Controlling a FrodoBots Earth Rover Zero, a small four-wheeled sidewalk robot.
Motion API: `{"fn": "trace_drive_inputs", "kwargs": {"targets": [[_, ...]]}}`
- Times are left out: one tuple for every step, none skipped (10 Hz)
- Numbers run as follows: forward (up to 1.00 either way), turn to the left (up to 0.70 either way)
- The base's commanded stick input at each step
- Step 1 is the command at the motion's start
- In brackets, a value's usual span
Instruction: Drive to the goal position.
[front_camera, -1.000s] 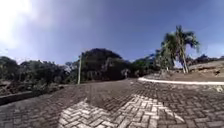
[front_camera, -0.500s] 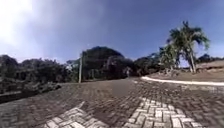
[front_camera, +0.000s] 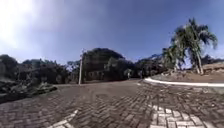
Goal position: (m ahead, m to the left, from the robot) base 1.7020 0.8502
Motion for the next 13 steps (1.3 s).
{"fn": "trace_drive_inputs", "kwargs": {"targets": [[1.00, 0.00], [1.00, 0.00], [1.00, 0.00], [1.00, 0.00], [1.00, 0.00], [1.00, 0.00], [1.00, 0.00], [1.00, 0.00], [1.00, 0.00], [1.00, 0.00], [1.00, 0.00], [1.00, 0.00], [1.00, 0.00]]}}
